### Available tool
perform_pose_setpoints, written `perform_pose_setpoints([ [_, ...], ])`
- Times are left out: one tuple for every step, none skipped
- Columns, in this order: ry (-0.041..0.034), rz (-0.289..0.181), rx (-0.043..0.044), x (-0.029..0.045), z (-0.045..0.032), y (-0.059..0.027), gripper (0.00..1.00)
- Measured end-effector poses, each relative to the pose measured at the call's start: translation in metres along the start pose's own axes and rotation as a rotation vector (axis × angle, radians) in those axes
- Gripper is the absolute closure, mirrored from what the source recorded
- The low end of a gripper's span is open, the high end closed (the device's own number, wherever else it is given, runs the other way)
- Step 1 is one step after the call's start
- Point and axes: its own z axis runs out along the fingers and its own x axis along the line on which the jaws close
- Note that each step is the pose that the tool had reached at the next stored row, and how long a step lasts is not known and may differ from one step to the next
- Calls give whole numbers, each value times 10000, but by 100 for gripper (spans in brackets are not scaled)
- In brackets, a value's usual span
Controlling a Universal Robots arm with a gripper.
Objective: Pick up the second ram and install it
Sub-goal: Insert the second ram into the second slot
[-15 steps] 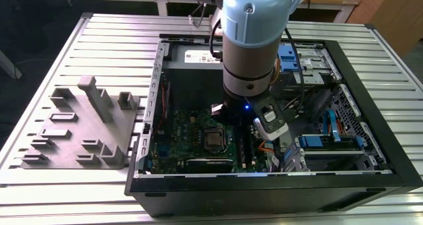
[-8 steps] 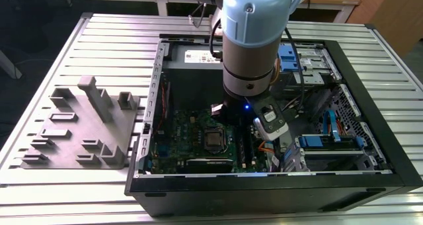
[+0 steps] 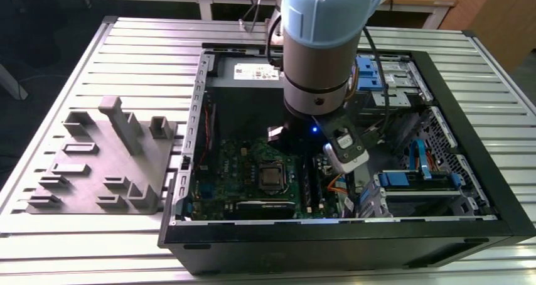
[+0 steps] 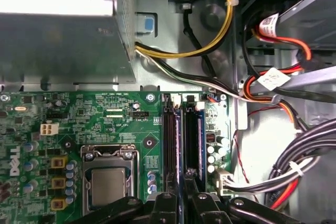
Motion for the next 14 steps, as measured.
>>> perform_pose_setpoints([
  [0, -1, 1, -2, -19, 1, 84],
  [0, -1, 0, -4, -30, 2, 84],
  [0, 0, -2, -4, -40, 3, 84],
  [-1, -1, -1, -6, -51, 4, 84],
  [-5, -1, 0, -7, -58, 4, 84],
  [-13, -2, -4, -7, -59, 5, 84],
  [-13, -3, -3, -7, -59, 5, 84],
  [-14, -2, -3, -7, -59, 5, 84],
  [-14, -1, -1, -6, -60, 4, 84],
  [-13, -2, 1, -7, -61, 4, 84],
  [-13, -2, 1, -7, -61, 4, 84],
  [-13, -2, 2, -6, -61, 4, 84],
  [-14, -2, 0, -6, -56, 4, 84],
  [-13, -2, 2, -6, -51, 4, 84],
])
